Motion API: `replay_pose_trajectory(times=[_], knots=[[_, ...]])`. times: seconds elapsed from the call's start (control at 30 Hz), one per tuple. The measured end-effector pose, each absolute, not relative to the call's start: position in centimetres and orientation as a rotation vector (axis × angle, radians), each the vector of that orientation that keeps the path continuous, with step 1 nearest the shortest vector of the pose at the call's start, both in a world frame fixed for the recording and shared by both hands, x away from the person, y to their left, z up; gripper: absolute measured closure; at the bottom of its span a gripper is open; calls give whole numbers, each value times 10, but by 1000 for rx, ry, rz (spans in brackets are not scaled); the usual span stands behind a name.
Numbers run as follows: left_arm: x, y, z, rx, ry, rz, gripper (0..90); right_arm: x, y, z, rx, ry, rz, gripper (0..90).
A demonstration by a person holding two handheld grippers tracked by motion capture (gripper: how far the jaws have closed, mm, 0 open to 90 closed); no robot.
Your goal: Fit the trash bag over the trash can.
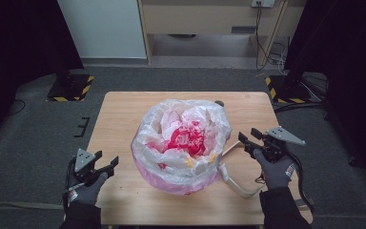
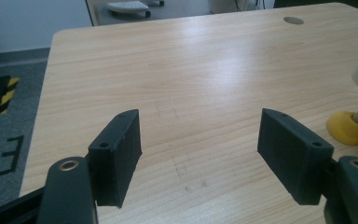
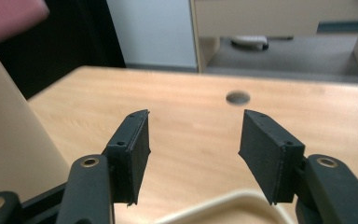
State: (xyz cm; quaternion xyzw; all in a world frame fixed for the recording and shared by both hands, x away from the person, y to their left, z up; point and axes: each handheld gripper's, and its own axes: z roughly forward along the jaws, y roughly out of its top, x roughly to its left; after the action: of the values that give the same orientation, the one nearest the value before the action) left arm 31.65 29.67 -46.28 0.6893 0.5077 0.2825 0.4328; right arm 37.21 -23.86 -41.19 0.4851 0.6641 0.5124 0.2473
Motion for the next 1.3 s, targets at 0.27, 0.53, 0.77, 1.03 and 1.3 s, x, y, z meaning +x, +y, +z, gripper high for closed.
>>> replay_pose_trajectory(times=[0.27, 0.53, 0.77, 1.03, 1.3], knots=[[325, 298, -476, 1764, 1296, 641, 286, 370, -248, -453, 1391, 1901, 1337, 433], [331, 294, -485, 1827, 1308, 576, 271, 370, -281, -473, 1498, 1897, 1230, 445], [332, 296, -489, 1835, 1327, 550, 266, 373, -303, -483, 1562, 1892, 1079, 450], [332, 296, -489, 1836, 1330, 541, 264, 376, -330, -500, 1661, 1913, 963, 521], [332, 296, -489, 1841, 1331, 543, 264, 379, -333, -510, 1687, 2004, 881, 637]])
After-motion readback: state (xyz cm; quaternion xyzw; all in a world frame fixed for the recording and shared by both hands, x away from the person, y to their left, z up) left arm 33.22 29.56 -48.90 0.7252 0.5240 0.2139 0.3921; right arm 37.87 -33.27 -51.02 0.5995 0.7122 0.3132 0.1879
